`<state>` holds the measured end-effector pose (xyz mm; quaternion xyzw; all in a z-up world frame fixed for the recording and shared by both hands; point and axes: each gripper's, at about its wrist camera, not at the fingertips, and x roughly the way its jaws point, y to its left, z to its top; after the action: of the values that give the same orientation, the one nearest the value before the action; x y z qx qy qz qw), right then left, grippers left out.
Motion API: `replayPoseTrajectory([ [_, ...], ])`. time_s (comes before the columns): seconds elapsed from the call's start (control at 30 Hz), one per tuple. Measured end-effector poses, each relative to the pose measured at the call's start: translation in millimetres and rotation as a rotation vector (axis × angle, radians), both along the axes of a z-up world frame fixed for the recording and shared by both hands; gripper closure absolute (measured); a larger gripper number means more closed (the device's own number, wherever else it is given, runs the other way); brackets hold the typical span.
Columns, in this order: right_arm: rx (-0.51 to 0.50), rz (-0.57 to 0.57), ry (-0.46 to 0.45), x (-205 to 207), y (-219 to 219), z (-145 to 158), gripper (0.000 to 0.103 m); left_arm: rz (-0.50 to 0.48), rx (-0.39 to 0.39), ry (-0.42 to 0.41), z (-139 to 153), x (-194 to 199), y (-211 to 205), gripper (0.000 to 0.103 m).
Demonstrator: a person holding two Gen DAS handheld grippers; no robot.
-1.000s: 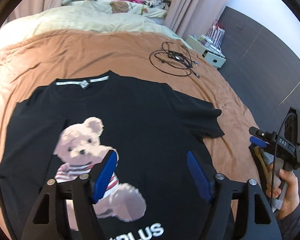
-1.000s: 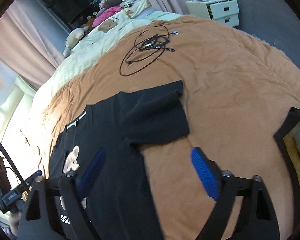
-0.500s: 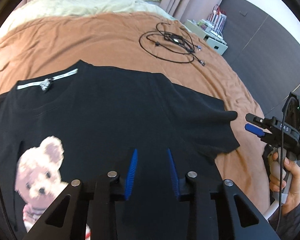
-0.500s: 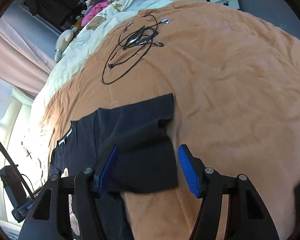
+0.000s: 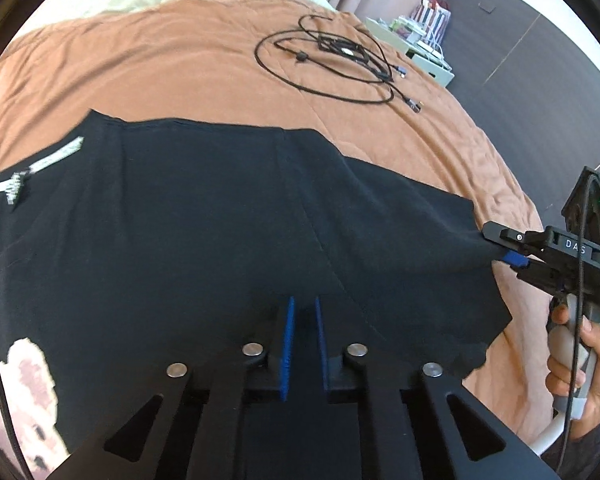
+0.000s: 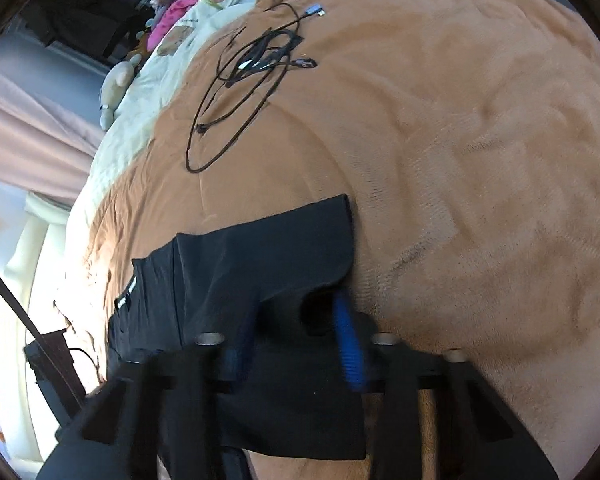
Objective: Fold small clothes
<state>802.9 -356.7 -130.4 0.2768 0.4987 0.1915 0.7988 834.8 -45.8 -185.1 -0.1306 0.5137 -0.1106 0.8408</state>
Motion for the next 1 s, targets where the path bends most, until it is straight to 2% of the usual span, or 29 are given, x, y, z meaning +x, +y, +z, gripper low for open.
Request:
replayPoseTrajectory([
  [0.03, 0.004, 0.002, -0.014, -1, -1, 5, 0.093, -0.003, -0.002, 0.004, -2, 3, -2, 0.093],
  [0.07, -0.003, 0.011, -0.042, -2, -1, 14, 0.099, -0.006, -0.004, 0.007, -5, 5, -4, 0.095],
  [0.13, -0.018, 0.035, -0.079, -5, 3, 31, 0.102, -0.009, -0.015, 0.006, -7, 8, -8, 0.096],
  [0.27, -0.044, 0.093, -0.151, -15, 19, 65, 0.103, -0.006, -0.021, 0.014, -12, 13, -12, 0.096],
  [0.43, -0.061, 0.152, -0.198, -32, 45, 99, 0.103, 0.013, -0.057, 0.025, -12, 13, -8, 0.096],
  [0.53, -0.068, 0.178, -0.210, -38, 57, 111, 0.103, 0.027, -0.106, 0.037, -6, 7, 0, 0.096],
  [0.6, -0.076, 0.196, -0.218, -44, 68, 119, 0.103, 0.040, -0.128, 0.024, 4, -2, 10, 0.096],
  [0.73, -0.106, 0.225, -0.229, -52, 89, 131, 0.103, 0.060, -0.125, -0.024, 28, -28, 36, 0.096],
  [1.0, -0.149, 0.279, -0.232, -67, 144, 145, 0.103, 0.136, -0.126, -0.032, 55, -80, 102, 0.096],
])
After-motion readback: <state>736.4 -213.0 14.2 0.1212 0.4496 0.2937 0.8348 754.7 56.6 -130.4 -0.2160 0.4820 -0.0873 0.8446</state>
